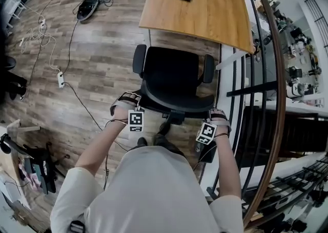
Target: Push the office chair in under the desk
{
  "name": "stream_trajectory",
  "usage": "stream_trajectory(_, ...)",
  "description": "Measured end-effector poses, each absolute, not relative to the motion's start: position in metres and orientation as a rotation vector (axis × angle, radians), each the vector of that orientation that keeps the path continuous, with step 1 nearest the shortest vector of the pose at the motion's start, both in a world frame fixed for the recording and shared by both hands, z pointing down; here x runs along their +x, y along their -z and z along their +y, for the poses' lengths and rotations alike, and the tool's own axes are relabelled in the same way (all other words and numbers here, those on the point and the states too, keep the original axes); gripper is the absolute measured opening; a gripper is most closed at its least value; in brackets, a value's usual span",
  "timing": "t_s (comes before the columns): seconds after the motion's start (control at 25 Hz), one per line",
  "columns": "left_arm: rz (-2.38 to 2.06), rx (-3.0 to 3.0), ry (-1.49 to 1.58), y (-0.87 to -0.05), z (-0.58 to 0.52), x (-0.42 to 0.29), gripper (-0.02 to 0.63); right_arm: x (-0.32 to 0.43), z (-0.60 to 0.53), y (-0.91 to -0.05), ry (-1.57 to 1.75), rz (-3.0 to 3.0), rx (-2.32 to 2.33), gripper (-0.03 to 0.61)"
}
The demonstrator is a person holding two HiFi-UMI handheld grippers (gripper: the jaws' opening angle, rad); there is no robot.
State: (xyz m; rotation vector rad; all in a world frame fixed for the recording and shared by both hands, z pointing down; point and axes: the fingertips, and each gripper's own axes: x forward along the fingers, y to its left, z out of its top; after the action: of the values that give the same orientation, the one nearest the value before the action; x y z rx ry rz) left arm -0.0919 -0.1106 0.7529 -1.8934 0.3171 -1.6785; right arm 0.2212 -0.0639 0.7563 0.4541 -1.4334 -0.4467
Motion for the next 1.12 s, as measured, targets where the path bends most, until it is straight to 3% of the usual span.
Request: stream_trajectory(1.12,0.329,-1.896,1.679,-0.748,-0.225,-0.005,0.041,0.309,-0.180,-0.749,0.473,-1.426,0.480,0.055)
